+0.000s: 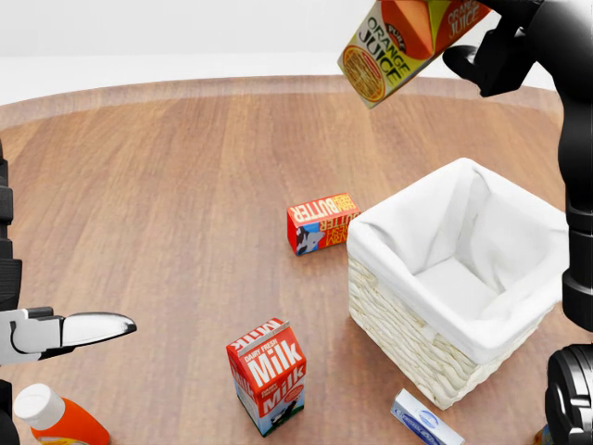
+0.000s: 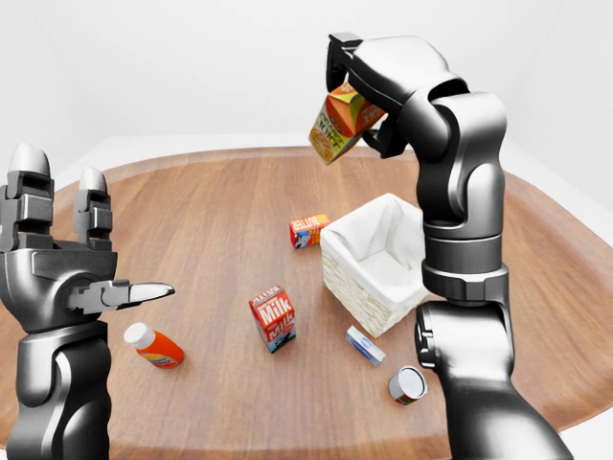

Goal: Pick up the orange juice, and put it in the basket.

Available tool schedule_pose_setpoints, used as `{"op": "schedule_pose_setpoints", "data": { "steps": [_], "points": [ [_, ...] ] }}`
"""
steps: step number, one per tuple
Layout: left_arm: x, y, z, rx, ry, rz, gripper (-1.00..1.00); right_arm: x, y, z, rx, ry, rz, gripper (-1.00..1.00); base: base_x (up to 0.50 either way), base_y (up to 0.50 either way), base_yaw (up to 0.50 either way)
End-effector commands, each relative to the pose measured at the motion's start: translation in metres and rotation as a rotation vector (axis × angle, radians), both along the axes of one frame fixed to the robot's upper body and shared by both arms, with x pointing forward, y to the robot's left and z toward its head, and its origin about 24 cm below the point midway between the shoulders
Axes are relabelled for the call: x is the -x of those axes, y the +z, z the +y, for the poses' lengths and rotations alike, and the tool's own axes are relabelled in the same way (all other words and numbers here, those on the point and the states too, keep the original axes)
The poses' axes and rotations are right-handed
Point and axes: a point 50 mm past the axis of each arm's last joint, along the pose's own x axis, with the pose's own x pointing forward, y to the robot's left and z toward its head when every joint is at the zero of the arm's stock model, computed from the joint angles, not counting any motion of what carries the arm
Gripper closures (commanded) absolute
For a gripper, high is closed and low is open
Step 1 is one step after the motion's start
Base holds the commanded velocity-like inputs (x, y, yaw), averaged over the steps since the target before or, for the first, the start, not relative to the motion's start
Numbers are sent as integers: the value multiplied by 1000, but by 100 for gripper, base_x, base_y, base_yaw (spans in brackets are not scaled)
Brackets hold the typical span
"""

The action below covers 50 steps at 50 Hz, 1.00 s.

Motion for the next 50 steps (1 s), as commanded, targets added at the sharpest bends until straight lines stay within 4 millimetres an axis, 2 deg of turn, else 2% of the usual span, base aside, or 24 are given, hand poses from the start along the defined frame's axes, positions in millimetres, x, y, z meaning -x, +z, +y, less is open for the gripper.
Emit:
{"op": "schedule_pose_setpoints", "data": {
  "steps": [1,13,50],
  "points": [
    [-1,0,0,-2,-1,2,-100,14,7,-23,4,-56,-58,100,0,0,0],
    [1,1,0,1,1,-6,-100,16,-1,-36,2,-84,-39,100,0,0,0],
    [1,0,0,1,1,-3,-100,19,-53,-70,-7,-172,101,100,0,0,0]
  ]
}}
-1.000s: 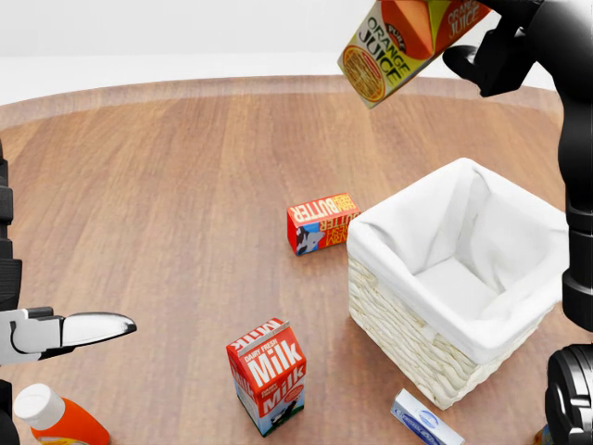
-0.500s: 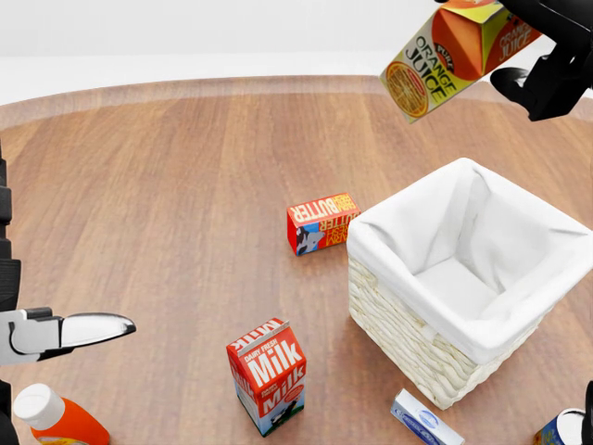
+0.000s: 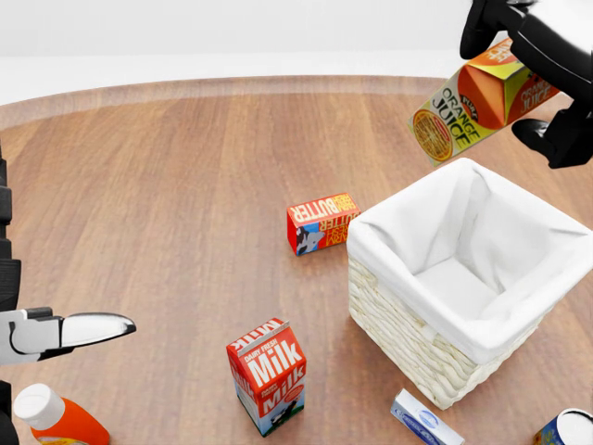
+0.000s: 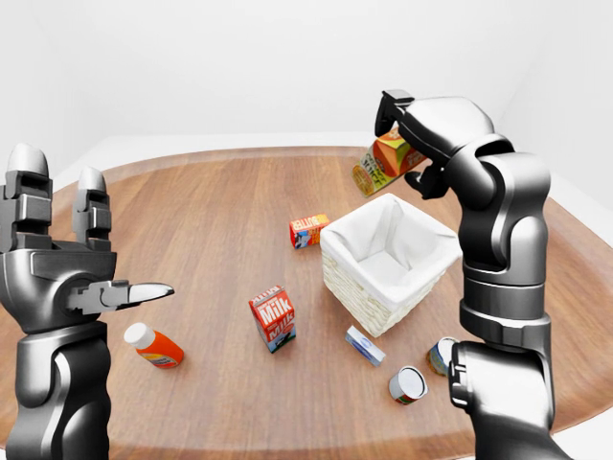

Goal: Pick up the orange juice, and put it in the basket.

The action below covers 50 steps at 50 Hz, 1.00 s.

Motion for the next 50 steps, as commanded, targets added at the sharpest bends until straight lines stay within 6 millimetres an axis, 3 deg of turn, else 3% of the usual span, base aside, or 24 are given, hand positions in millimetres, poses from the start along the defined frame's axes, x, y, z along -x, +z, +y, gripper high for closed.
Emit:
{"op": "schedule_pose_setpoints", "data": {
  "steps": [1,11,27,38,50],
  "points": [
    [0,0,0,0,0,0,-100,5,-9,-12,3,-41,14,100,0,0,0],
    [0,0,0,1,0,0,-100,9,-12,-20,5,-63,22,100,0,0,0],
    [0,0,0,1,0,2,-100,7,-35,-23,6,-86,91,100,0,0,0],
    [0,0,0,1,0,2,-100,-2,-51,-22,2,-96,161,100,0,0,0],
    [-1,-2,0,0,0,8,-100,-14,-56,-25,33,-140,212,100,0,0,0]
  ]
}}
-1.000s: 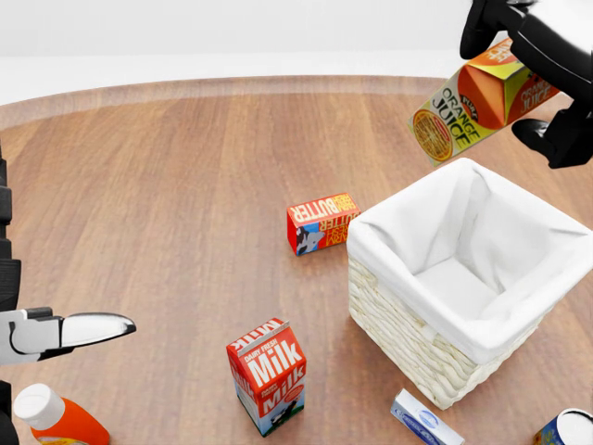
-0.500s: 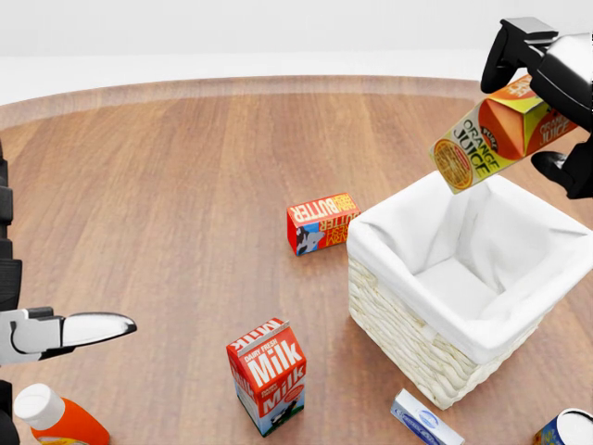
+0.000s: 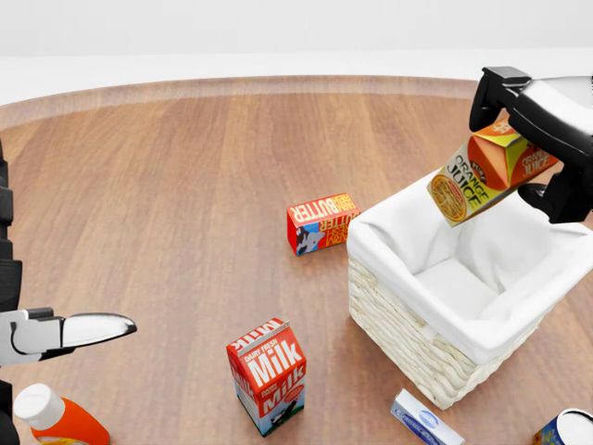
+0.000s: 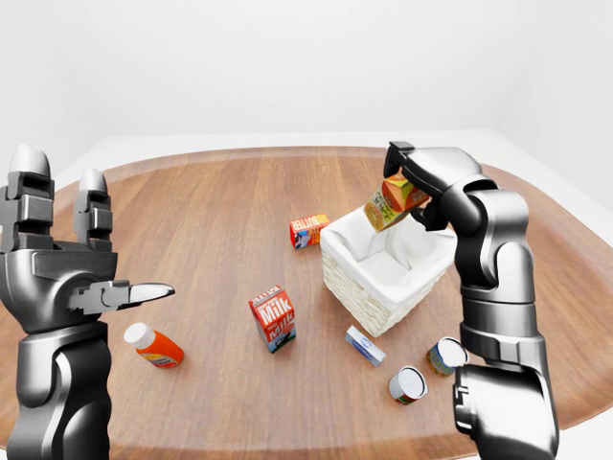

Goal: Pick up the orange juice, and put it in the basket.

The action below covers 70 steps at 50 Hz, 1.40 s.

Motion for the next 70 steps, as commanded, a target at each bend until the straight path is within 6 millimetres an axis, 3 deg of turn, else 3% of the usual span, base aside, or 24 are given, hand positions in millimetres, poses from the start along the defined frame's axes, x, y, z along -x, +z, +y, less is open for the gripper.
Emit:
{"op": "schedule_pose_setpoints", "data": {
  "steps": [1,19,39,70],
  "points": [
    [0,-1,0,0,0,3,-100,-7,-3,-3,37,-47,29,100,0,0,0],
    [0,0,0,1,0,2,-100,-13,-13,-6,69,-88,76,100,0,0,0],
    [0,0,0,1,0,2,-100,-20,-44,-7,103,-122,198,100,0,0,0],
    [0,0,0,1,0,2,-100,-21,-48,-8,124,-137,216,100,0,0,0]
  ]
}}
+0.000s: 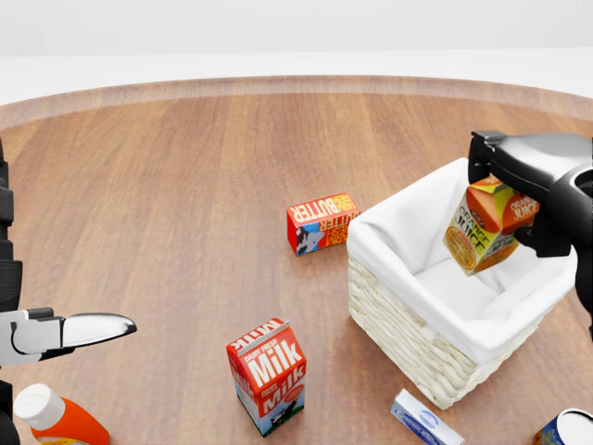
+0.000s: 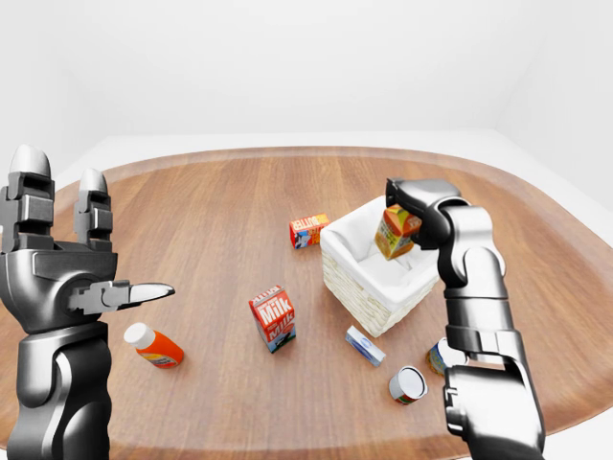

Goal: Pick up the orange juice, and put it in the basket.

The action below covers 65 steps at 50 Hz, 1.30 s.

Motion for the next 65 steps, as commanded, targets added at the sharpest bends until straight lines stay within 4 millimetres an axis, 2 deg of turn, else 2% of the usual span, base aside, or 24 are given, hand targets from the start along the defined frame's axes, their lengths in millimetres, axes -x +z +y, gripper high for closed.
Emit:
{"op": "schedule_pose_setpoints", "data": {
  "steps": [1,22,55,65],
  "points": [
    [0,0,0,0,0,0,-100,-1,3,0,31,-16,-5,100,0,0,0],
    [0,0,0,0,0,0,-100,-11,-14,7,55,-20,75,100,0,0,0],
    [0,0,0,0,0,0,-100,-20,-16,7,64,-33,119,100,0,0,0],
    [0,0,0,0,0,0,-100,-27,-23,13,65,-23,114,100,0,0,0]
  ]
}}
